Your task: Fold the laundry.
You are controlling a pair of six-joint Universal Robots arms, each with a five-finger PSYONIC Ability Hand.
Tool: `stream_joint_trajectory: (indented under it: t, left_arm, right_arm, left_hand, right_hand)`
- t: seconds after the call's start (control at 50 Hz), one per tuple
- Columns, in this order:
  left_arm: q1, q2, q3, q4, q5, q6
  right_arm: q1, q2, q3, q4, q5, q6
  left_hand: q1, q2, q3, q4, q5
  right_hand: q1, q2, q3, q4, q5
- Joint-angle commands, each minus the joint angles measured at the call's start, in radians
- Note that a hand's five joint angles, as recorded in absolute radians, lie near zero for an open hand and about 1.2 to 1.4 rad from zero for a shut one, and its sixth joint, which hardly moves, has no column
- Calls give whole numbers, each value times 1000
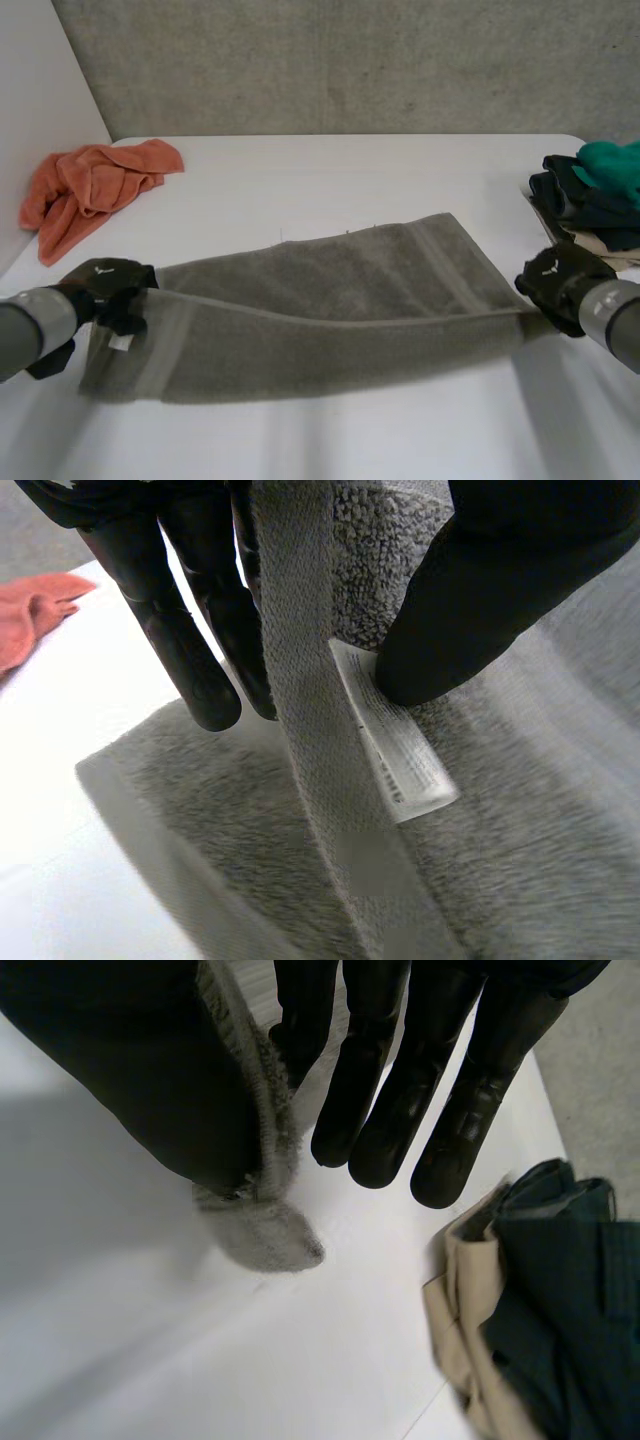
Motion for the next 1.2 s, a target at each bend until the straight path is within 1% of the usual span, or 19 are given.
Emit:
stream_joint_trajectory:
  t: [0.02,0.1,0.12,0.14,0.18,0.2,0.22,0.26,0.38,0.5,0.6,0.76,0.82,0.92,1.02,1.1,1.12,1.14,1.2]
  left_arm:
    - [-154,-157,341,128,-218,15]
    - [-164,-156,550,272,-225,20]
    - [-162,-154,590,316,-226,15]
    - [-162,-148,655,421,-226,11]
    - [-160,-139,715,534,-244,8]
    - [-162,-124,746,632,-251,-3]
    - [-168,-114,762,698,-257,-12]
    - [-173,-110,769,758,-264,-23]
    - [-162,-97,705,754,-272,-107]
    - [-150,-61,480,780,-260,-207]
    - [-160,-76,339,807,-258,-221]
    - [-193,-240,185,826,-226,-215]
    - [-191,-255,135,814,-226,-212]
    - [-182,-205,39,740,-226,-180]
    - [-127,-22,-73,464,-225,-35]
    - [-88,99,-139,222,-222,81]
    - [-84,119,-154,174,-222,107]
    - [-73,151,-181,81,-220,161]
    - [-47,194,-224,-37,-215,260]
  right_arm:
    - [99,165,-322,-39,63,15]
    - [145,179,-518,-220,104,28]
    - [151,176,-569,-332,106,42]
    - [153,173,-589,-396,106,51]
    - [153,159,-611,-540,109,79]
    - [153,133,-615,-665,109,108]
    - [153,119,-617,-704,112,117]
    - [154,89,-617,-807,115,139]
    - [156,81,-617,-805,116,154]
    - [154,98,-530,-762,112,157]
    - [154,148,-437,-743,110,157]
    - [147,279,-269,-671,89,217]
    - [142,306,-230,-611,72,260]
    - [141,264,-164,-432,41,279]
    - [101,144,-123,-207,9,217]
    - [55,37,-86,63,11,112]
    - [29,-2,-65,178,11,55]
    - [12,-20,-49,223,9,30]
    - [-52,-75,1,339,-2,-62]
  left_hand:
    - [268,196,207,196,227]
    - [268,196,207,196,227]
    - [268,196,207,196,227]
    - [268,196,207,196,227]
    - [268,196,207,196,227]
    - [268,196,207,196,227]
    - [268,196,207,196,227]
    - [268,196,207,196,227]
    - [268,196,207,196,227]
    - [268,196,207,196,227]
    - [268,196,207,196,227]
    - [268,196,207,196,227]
    - [268,196,207,196,227]
    - [268,196,207,196,227]
    - [268,196,207,196,227]
    - [268,196,207,196,227]
    - [268,196,207,196,227]
    - [268,196,207,196,227]
    - [268,196,207,196,227]
  right_hand:
    - [323,219,212,207,239]
    - [323,219,212,207,239]
    - [323,219,212,207,239]
    - [323,219,212,207,239]
    - [323,219,212,207,239]
    - [323,219,212,207,239]
    - [323,219,212,207,239]
    - [323,219,212,207,239]
    - [323,219,212,207,239]
    - [323,219,212,207,239]
    - [323,219,212,207,239]
    - [323,219,212,207,239]
    - [323,219,212,207,239]
    - [323,219,212,207,239]
    - [323,219,212,207,239]
    - [323,219,212,207,239]
    - [323,219,212,207,239]
    - [323,219,212,207,239]
    - [323,219,212,207,239]
